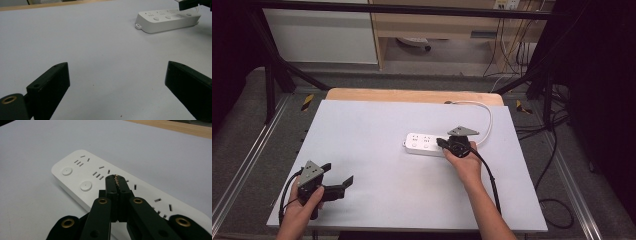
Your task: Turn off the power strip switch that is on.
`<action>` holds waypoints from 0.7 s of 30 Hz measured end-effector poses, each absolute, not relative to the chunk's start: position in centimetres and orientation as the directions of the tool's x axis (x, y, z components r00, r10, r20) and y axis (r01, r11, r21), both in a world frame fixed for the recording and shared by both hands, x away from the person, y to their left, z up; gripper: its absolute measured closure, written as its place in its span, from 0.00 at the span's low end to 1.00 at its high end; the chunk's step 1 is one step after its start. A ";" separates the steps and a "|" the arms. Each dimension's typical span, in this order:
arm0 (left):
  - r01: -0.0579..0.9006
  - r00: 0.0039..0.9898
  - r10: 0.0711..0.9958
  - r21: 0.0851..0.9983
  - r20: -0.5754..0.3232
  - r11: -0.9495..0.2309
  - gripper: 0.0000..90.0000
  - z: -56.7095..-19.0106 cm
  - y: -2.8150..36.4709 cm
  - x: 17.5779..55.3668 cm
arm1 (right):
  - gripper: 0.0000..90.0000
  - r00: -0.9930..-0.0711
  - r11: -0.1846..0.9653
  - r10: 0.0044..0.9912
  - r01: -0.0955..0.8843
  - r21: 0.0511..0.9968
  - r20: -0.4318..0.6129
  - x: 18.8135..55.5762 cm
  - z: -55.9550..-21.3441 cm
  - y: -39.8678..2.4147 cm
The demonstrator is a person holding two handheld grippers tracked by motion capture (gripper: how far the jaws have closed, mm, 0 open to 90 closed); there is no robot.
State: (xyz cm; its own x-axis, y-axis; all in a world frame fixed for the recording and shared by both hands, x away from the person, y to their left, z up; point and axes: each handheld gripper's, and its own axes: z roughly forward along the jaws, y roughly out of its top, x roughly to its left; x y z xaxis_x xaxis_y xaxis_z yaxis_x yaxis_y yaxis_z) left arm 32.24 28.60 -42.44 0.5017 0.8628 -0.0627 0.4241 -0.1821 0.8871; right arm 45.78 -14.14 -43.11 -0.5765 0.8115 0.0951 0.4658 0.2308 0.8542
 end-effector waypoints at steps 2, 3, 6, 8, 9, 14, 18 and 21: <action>0.424 0.502 0.863 0.887 -0.062 -0.182 0.06 -42.4 28.6 32.2 | 0.99 -0.569 0.221 0.816 0.467 0.856 0.100 45.8 -43.0 -14.2; 0.424 0.502 0.863 0.887 -0.063 -0.182 0.06 -42.4 28.6 32.2 | 0.98 -0.568 0.219 0.817 0.462 0.859 0.097 45.8 -43.0 -14.3; 0.423 0.503 0.862 0.887 -0.062 -0.183 0.06 -42.4 28.6 32.2 | 0.97 -0.563 0.209 0.820 0.460 0.863 0.102 45.7 -42.7 -14.5; 0.423 0.502 0.862 0.887 -0.062 -0.183 0.06 -42.4 28.6 32.2 | 0.95 -0.563 0.207 0.820 0.460 0.864 0.104 45.7 -42.6 -14.6; 0.424 0.502 0.862 0.887 -0.062 -0.183 0.06 -42.4 28.6 32.2 | 0.95 -0.564 0.207 0.819 0.458 0.865 0.103 45.7 -42.5 -14.7; 0.424 0.503 0.862 0.887 -0.062 -0.184 0.06 -42.4 28.6 32.2 | 0.91 -0.560 0.199 0.821 0.458 0.867 0.108 45.6 -42.3 -14.8; 0.423 0.502 0.863 0.887 -0.060 -0.185 0.06 -42.4 28.6 32.2 | 0.87 -0.561 0.193 0.820 0.458 0.868 0.113 45.6 -42.1 -14.9; 0.424 0.502 0.863 0.887 -0.061 -0.184 0.06 -42.4 28.6 32.2 | 0.84 -0.561 0.189 0.819 0.459 0.868 0.119 45.5 -42.0 -14.9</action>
